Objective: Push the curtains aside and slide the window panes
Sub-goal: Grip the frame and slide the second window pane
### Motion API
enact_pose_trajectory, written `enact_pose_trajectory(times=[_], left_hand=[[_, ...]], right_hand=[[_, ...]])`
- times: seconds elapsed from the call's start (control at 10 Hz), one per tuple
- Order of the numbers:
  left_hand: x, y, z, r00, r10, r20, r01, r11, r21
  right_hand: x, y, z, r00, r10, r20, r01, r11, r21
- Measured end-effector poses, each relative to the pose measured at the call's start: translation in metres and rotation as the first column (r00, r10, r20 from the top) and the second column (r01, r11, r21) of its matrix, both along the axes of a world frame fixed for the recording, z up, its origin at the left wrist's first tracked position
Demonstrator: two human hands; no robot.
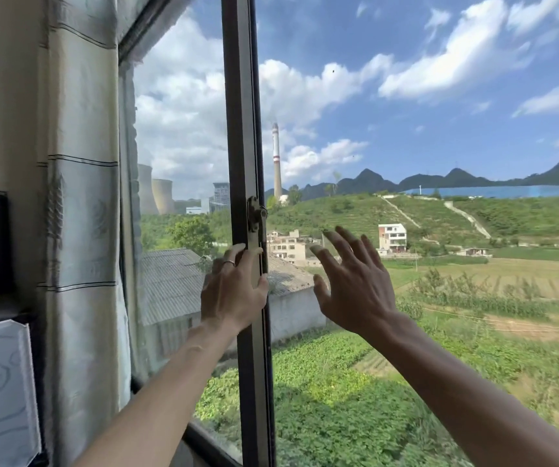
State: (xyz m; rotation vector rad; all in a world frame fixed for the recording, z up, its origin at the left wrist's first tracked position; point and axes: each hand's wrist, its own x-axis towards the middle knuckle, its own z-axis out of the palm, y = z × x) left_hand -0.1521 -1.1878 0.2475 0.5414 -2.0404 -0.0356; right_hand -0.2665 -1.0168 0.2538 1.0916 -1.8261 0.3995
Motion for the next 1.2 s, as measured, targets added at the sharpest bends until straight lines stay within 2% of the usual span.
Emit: enact_pose_trajectory(times=[0.2, 0.3, 0.5, 0.7, 0.8, 0.9, 1.0, 1.1, 1.2], left_hand=[[-0.048, -0.059, 0.015, 0.972, -0.155, -0.175, 0.133, 0.982, -0.135], [-0.069, -0.075, 0.024, 0.941, -0.277, -0.196, 0.255, 0.958, -0.131], [-0.09, -0.089, 0.018, 0.86, -0.396, -0.322, 0.347, 0.916, -0.201], [-0.08, -0.104, 0.022, 0.864, -0.408, -0.296, 0.334, 0.904, -0.268], [-0.062, -0.117, 0.04, 0.901, -0.37, -0.224, 0.291, 0.902, -0.318], [-0.048, -0.125, 0.072, 0.897, -0.395, -0.197, 0.33, 0.897, -0.294], [-0.052, -0.121, 0.09, 0.891, -0.415, -0.185, 0.381, 0.904, -0.197], [-0.061, -0.115, 0.098, 0.834, -0.483, -0.267, 0.462, 0.876, -0.141], [-0.067, -0.11, 0.097, 0.765, -0.546, -0.342, 0.51, 0.837, -0.198]], right_hand=[[-0.02, -0.034, 0.018, 0.976, -0.199, -0.091, 0.194, 0.979, -0.06], [-0.032, -0.037, 0.012, 0.943, -0.28, -0.179, 0.271, 0.96, -0.073], [-0.043, -0.048, 0.006, 0.898, -0.35, -0.267, 0.32, 0.936, -0.149], [-0.046, -0.049, 0.005, 0.879, -0.379, -0.29, 0.34, 0.924, -0.176], [-0.045, -0.05, 0.005, 0.88, -0.383, -0.28, 0.346, 0.922, -0.174], [-0.043, -0.049, 0.005, 0.88, -0.392, -0.269, 0.358, 0.918, -0.167], [-0.041, -0.048, 0.005, 0.88, -0.395, -0.264, 0.366, 0.918, -0.156], [-0.041, -0.049, 0.006, 0.877, -0.4, -0.265, 0.37, 0.916, -0.156], [-0.042, -0.048, 0.005, 0.878, -0.392, -0.274, 0.358, 0.919, -0.165]])
